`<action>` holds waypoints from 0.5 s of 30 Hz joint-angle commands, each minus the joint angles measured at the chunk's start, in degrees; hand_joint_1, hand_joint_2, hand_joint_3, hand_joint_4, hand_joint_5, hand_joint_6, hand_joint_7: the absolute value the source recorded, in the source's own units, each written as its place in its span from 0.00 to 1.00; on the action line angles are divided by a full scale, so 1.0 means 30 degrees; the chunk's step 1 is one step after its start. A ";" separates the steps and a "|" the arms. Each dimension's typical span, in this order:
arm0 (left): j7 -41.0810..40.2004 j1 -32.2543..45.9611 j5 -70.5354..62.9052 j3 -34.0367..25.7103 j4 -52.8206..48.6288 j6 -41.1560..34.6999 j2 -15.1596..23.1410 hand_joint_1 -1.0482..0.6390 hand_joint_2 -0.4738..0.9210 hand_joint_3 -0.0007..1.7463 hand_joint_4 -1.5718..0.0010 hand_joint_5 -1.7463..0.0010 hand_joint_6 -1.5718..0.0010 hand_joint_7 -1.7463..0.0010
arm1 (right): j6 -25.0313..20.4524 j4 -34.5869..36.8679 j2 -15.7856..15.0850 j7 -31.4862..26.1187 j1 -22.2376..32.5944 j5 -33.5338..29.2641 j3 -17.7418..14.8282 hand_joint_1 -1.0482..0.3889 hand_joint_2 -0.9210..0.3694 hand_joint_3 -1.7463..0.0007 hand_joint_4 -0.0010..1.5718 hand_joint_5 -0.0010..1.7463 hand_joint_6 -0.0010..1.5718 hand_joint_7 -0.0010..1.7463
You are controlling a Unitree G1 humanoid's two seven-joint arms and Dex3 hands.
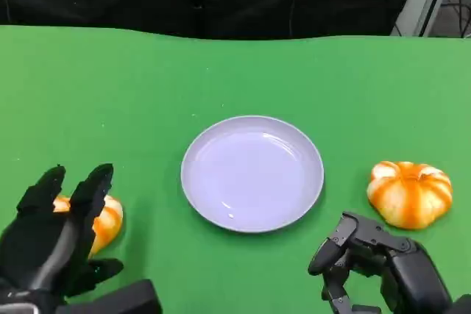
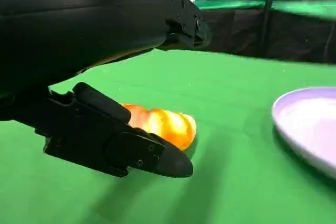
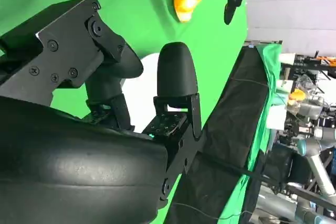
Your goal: Grasp the bread from the table and place it into the plate.
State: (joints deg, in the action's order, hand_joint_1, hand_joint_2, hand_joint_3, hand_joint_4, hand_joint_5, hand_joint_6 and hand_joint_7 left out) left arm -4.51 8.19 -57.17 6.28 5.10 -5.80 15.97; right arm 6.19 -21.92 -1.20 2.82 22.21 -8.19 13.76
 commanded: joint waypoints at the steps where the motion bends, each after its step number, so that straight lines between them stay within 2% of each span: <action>1: 0.1326 -0.1170 -0.0232 0.0491 -0.0772 -0.1770 0.0432 0.24 1.00 0.08 0.95 0.98 0.92 0.99 | 0.0081 -0.0081 -0.0102 -0.0043 -0.0039 0.0209 -0.0204 0.76 0.37 0.28 0.46 0.95 0.46 0.79; 7: 0.2322 -0.2997 -0.0353 0.1526 -0.3248 -0.3561 0.0699 0.25 1.00 0.09 0.93 0.96 0.90 0.98 | 0.0090 -0.0147 -0.0154 -0.0046 0.0021 0.0191 -0.0232 0.76 0.37 0.28 0.46 0.95 0.46 0.78; 15: 0.1330 -0.5462 0.0522 0.2779 -0.7977 -0.3733 0.0753 0.28 1.00 0.06 0.86 0.93 0.84 0.97 | 0.0007 -0.0314 -0.0132 -0.0024 0.0187 0.0228 -0.0199 0.76 0.36 0.29 0.46 0.94 0.46 0.78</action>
State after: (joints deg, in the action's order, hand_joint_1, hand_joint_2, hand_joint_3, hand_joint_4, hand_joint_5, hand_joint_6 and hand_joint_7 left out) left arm 0.49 -5.87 -56.70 13.90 -14.81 -16.44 17.16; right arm 6.14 -21.98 -1.27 2.88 22.48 -7.98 13.57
